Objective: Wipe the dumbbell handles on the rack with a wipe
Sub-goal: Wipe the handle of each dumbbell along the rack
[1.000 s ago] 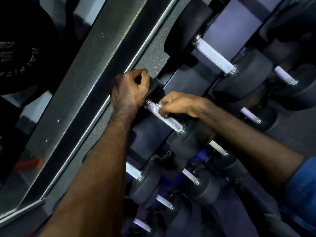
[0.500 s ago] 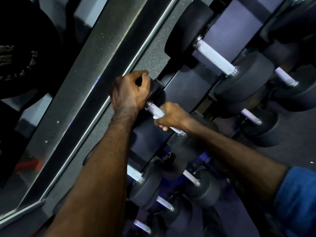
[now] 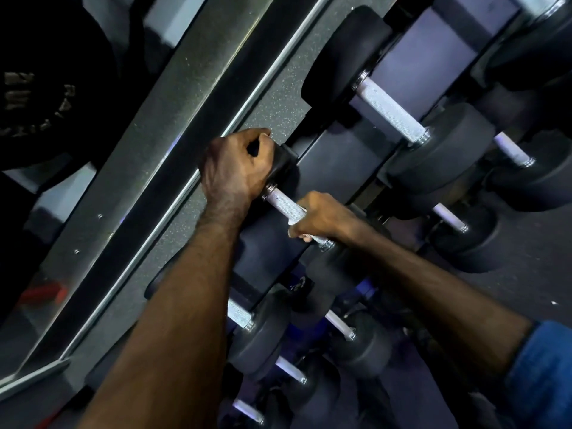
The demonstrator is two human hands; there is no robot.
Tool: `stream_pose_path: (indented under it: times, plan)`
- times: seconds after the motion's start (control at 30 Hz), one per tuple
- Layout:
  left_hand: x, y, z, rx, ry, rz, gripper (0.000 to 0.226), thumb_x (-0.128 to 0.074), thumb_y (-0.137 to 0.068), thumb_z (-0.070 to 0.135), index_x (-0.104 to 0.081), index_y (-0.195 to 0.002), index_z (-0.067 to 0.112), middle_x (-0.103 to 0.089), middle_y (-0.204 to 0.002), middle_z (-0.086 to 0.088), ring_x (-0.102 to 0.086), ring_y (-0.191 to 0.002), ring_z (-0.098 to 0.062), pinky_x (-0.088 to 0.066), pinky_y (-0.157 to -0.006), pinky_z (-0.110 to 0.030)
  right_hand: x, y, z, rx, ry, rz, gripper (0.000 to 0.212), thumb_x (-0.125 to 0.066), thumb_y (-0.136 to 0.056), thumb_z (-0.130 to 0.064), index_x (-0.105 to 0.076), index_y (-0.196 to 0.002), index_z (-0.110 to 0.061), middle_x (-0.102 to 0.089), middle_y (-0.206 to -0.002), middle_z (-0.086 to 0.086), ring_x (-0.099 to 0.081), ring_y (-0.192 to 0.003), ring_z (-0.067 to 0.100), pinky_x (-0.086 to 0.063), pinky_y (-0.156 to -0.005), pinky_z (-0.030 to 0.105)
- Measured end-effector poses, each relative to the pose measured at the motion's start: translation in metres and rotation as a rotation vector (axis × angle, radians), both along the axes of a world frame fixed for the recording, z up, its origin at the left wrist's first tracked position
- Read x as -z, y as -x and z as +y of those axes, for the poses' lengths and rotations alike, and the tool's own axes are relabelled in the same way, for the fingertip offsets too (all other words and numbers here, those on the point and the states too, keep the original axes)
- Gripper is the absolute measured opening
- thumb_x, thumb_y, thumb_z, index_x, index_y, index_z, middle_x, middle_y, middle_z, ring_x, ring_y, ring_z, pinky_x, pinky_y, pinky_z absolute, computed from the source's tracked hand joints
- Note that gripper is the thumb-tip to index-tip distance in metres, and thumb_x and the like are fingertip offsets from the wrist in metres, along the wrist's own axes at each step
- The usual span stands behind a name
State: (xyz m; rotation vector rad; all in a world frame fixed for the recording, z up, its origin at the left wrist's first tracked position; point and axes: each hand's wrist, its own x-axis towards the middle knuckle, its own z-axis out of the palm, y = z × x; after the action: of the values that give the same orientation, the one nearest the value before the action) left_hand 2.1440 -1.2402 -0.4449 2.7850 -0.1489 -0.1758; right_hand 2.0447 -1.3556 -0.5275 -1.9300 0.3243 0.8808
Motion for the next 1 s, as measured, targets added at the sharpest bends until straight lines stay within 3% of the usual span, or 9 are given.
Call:
stream_pose_path:
  times: [0.13, 0.2, 0.3, 0.43, 0.5, 0.57, 0.67, 0.8, 1.0]
  plan:
    - [0.0, 0.0, -0.001, 0.0, 0.012, 0.002, 0.037, -0.053, -0.096, 0.052, -0.079, -0.121, 0.042, -0.081, -0.109, 0.001, -0.075, -0.095, -0.024, -0.06, -0.083, -0.035, -0.01, -0.028, 0.017, 0.127, -0.008, -0.127, 0.032, -0.086, -0.073, -0.032, -0.061, -0.084, -0.014, -0.075, -0.084, 0.006, -0.07, -0.077, 0.023, -0.053, -0.064, 0.032]
    - [0.001, 0.0, -0.001, 0.001, 0.0, 0.006, 0.036, -0.054, -0.096, 0.051, -0.079, -0.121, 0.042, -0.081, -0.108, 0.001, -0.075, -0.094, -0.024, -0.06, -0.081, -0.035, -0.012, -0.028, 0.017, 0.122, 0.008, -0.156, 0.036, -0.085, -0.075, -0.036, -0.062, -0.091, -0.014, -0.069, -0.093, 0.009, -0.066, -0.084, 0.028, -0.051, -0.067, 0.036]
    - [0.0, 0.0, -0.001, -0.018, 0.003, 0.012, 0.035, -0.055, -0.096, 0.052, -0.079, -0.119, 0.042, -0.08, -0.106, -0.002, -0.074, -0.095, -0.027, -0.061, -0.084, -0.038, -0.008, 0.0, -0.003, -0.052, 0.09, -0.162, 0.028, -0.08, -0.078, -0.037, -0.068, -0.093, -0.016, -0.069, -0.091, 0.007, -0.066, -0.085, 0.028, -0.043, -0.065, 0.031]
    - [-0.001, 0.0, -0.001, -0.017, -0.007, 0.009, 0.035, -0.054, -0.095, 0.053, -0.079, -0.116, 0.04, -0.08, -0.099, -0.005, -0.073, -0.091, -0.03, -0.062, -0.082, -0.042, -0.019, 0.005, -0.023, -0.16, 0.084, -0.187, 0.015, -0.069, -0.079, -0.021, -0.058, -0.074, -0.014, -0.06, -0.072, 0.005, -0.06, -0.075, 0.025, -0.044, -0.062, 0.039]
    - [-0.001, 0.0, -0.001, -0.01, -0.003, 0.001, 0.036, -0.054, -0.095, 0.054, -0.079, -0.117, 0.04, -0.08, -0.102, -0.004, -0.074, -0.091, -0.03, -0.062, -0.081, -0.041, -0.027, -0.013, -0.022, -0.134, 0.028, -0.238, 0.007, -0.063, -0.082, -0.01, -0.069, -0.086, -0.009, -0.068, -0.08, 0.011, -0.062, -0.076, 0.023, -0.049, -0.069, 0.042]
    - [-0.001, -0.001, -0.001, -0.007, 0.002, 0.003, 0.037, -0.053, -0.095, 0.054, -0.079, -0.118, 0.041, -0.08, -0.106, -0.002, -0.075, -0.094, -0.028, -0.061, -0.082, -0.039, -0.03, -0.018, -0.021, -0.085, -0.005, -0.291, 0.029, -0.055, -0.085, -0.003, -0.076, -0.104, -0.009, -0.076, -0.093, 0.007, -0.07, -0.088, 0.02, -0.055, -0.079, 0.039]
    - [-0.002, 0.001, -0.002, -0.027, 0.0, 0.017, 0.036, -0.054, -0.095, 0.054, -0.078, -0.12, 0.044, -0.08, -0.11, 0.0, -0.075, -0.098, -0.027, -0.061, -0.084, -0.037, -0.024, 0.009, -0.025, -0.067, 0.082, -0.332, 0.038, -0.048, -0.083, -0.016, -0.073, -0.111, -0.017, -0.077, -0.1, 0.004, -0.071, -0.094, 0.027, -0.058, -0.083, 0.042]
    - [-0.003, 0.001, -0.003, -0.036, -0.004, -0.003, 0.035, -0.055, -0.095, 0.054, -0.078, -0.119, 0.044, -0.08, -0.112, 0.0, -0.074, -0.102, -0.027, -0.061, -0.084, -0.035, -0.022, 0.04, -0.023, 0.111, 0.098, -0.283, 0.031, -0.067, -0.082, -0.044, -0.071, -0.11, -0.032, -0.074, -0.091, -0.009, -0.071, -0.088, 0.019, -0.059, -0.081, 0.04]
    - [-0.004, 0.001, 0.0, -0.023, 0.001, 0.012, 0.035, -0.055, -0.097, 0.053, -0.079, -0.118, 0.042, -0.08, -0.107, -0.001, -0.074, -0.096, -0.025, -0.059, -0.083, -0.035, -0.026, 0.011, 0.016, 0.243, 0.16, -0.461, 0.032, -0.077, -0.082, -0.04, -0.063, -0.109, -0.028, -0.071, -0.103, -0.005, -0.067, -0.094, 0.025, -0.056, -0.079, 0.042]
